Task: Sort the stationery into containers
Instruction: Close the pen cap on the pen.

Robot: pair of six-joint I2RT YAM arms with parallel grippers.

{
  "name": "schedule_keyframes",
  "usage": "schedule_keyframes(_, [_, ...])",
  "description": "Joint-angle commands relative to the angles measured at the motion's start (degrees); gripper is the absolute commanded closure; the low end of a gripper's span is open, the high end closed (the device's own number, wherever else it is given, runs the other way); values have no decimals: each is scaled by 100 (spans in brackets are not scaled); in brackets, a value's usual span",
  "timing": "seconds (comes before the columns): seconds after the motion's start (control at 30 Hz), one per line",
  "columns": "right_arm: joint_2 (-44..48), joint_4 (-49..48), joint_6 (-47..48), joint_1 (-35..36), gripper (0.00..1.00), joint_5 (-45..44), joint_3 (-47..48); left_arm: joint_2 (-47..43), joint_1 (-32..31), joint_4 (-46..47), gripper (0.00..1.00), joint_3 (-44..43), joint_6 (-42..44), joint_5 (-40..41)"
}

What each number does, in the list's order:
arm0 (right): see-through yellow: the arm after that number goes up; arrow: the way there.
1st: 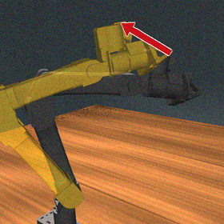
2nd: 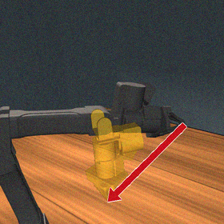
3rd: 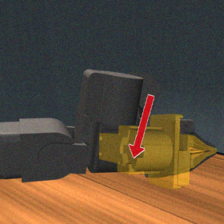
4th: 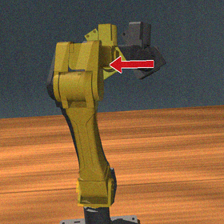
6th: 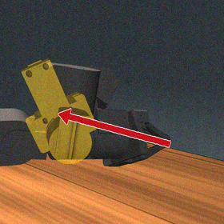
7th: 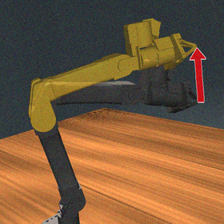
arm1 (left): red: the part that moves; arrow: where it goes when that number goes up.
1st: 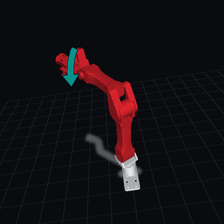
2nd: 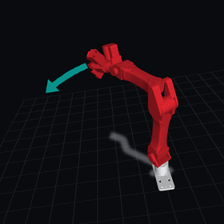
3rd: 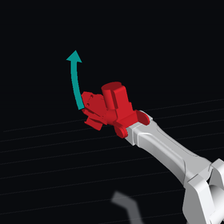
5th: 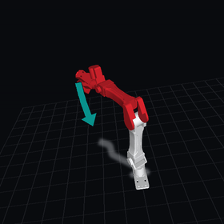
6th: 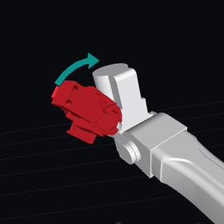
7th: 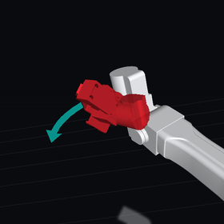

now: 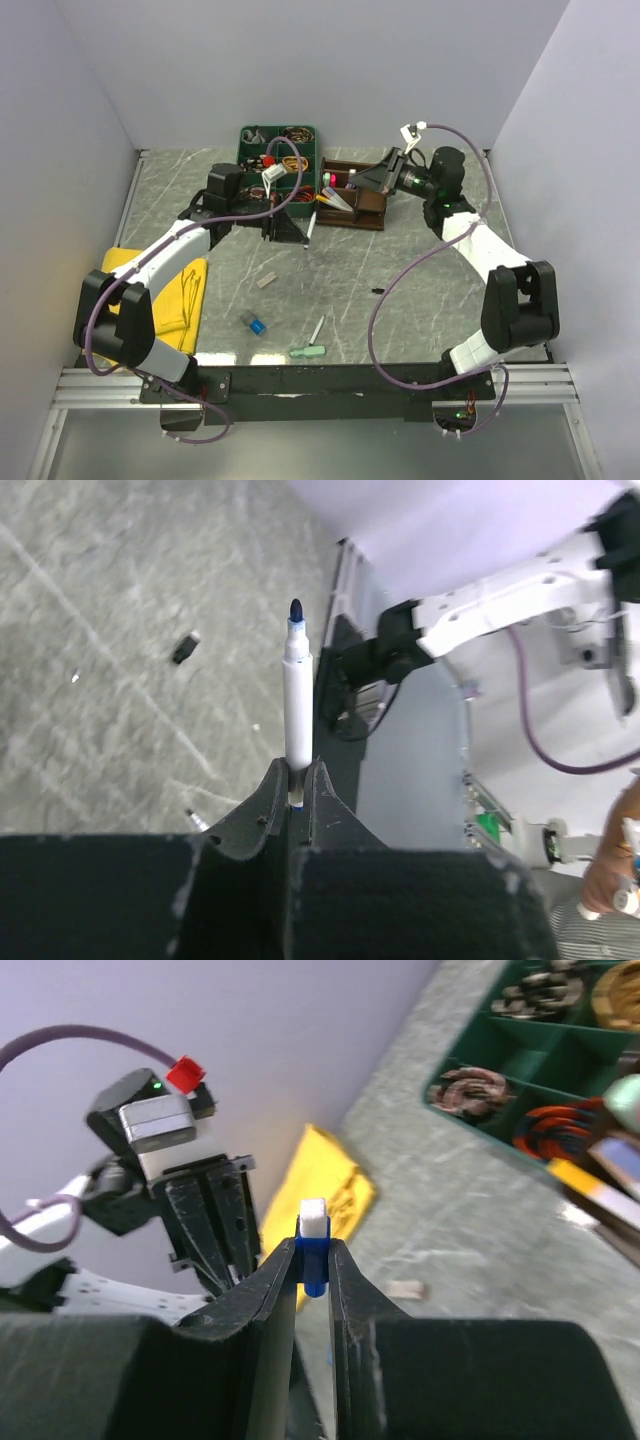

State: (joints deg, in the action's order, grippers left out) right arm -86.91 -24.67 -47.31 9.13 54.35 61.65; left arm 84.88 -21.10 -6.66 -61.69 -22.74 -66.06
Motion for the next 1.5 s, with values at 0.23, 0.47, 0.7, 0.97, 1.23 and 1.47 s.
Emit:
schedule_keyframes(0.23, [-194,-1304,-885,634,100,-108,427,-33,80,1641,99,52,-1294,-812])
schedule_keyframes(0.47, [-212,-1207,-903,880,100,-196,445,11,80,1834,99,34,-1461,-776])
schedule_keyframes(0.7, [-238,-1207,-929,1109,100,-284,479,46,80,1966,99,34,-1567,-706])
schedule_keyframes(0.97, [-282,-1119,-912,1197,100,-293,594,81,80,2089,99,26,-1619,-645])
schedule_keyframes(1.23, [-309,-1058,-850,1276,100,-293,629,125,89,2230,99,34,-1707,-601])
schedule_keyframes(1.47, [-335,-1049,-815,1337,100,-276,638,178,115,2292,99,-18,-1743,-566])
